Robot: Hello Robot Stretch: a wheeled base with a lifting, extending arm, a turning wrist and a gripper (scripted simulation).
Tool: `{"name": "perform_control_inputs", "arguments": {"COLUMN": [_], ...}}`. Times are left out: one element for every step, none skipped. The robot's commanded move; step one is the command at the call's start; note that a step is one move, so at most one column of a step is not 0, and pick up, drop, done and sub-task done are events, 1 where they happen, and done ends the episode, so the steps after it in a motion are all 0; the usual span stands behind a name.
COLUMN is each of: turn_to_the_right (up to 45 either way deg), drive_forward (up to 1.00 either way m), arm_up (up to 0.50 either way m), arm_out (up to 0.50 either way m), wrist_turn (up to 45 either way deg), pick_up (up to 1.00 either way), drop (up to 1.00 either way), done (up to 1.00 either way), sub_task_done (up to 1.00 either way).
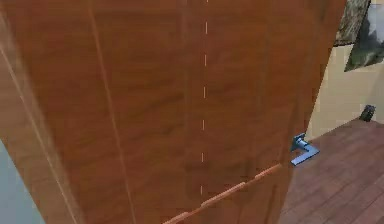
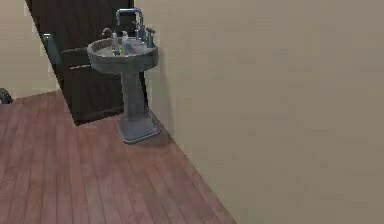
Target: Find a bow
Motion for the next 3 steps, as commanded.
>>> {"name": "perform_control_inputs", "arguments": {"turn_to_the_right": [45.0, 15.0, 0.0], "drive_forward": [0.00, 0.00, 1.00], "arm_up": [0.00, 0.00, 0.00], "arm_out": [0.00, 0.00, 0.00], "wrist_turn": [0.0, 0.0, 0.0], "pick_up": [0.00, 0.00, 0.00], "drop": [0.00, 0.00, 0.00], "done": [0.00, 0.00, 0.00], "sub_task_done": [0.00, 0.00, 0.00]}}
